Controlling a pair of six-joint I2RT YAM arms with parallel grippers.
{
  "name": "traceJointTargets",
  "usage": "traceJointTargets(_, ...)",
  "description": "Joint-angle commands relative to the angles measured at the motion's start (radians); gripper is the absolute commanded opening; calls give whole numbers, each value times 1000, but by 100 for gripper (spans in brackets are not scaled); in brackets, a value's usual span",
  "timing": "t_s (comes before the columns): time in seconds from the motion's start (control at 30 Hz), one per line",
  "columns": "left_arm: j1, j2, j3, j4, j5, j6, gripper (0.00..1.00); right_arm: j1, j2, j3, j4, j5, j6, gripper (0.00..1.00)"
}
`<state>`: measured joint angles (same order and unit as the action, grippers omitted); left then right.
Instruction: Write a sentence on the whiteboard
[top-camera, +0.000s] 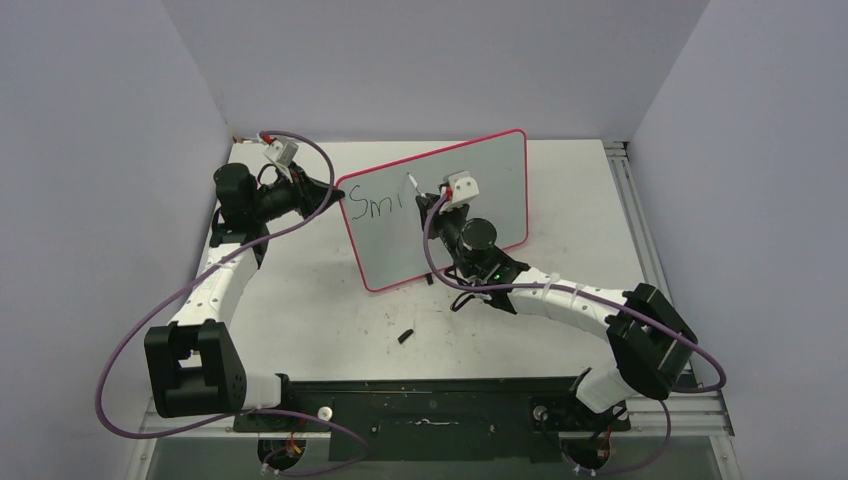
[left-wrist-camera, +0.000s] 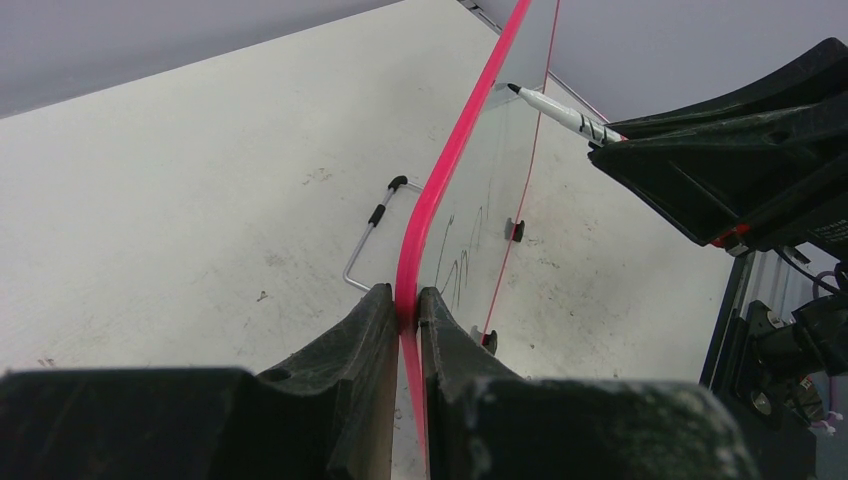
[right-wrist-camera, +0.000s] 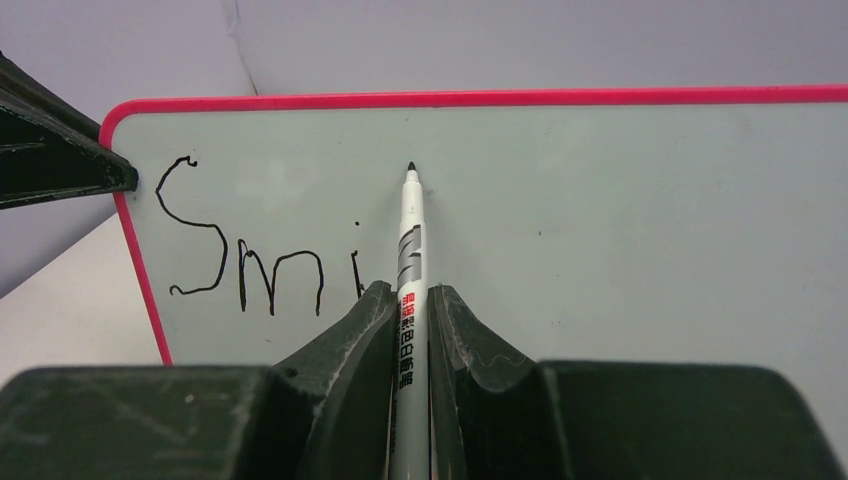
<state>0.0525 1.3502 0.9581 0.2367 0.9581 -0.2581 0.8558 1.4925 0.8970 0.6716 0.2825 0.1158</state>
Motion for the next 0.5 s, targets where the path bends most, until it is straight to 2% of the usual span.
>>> traceJointTargets(0.0,3,-23,7,1,18,17,0,-9,13,32,32,-12,6,5)
traceJointTargets(0.47,3,-27,7,1,19,16,0,10,-1,-45,-8,-3,55,5)
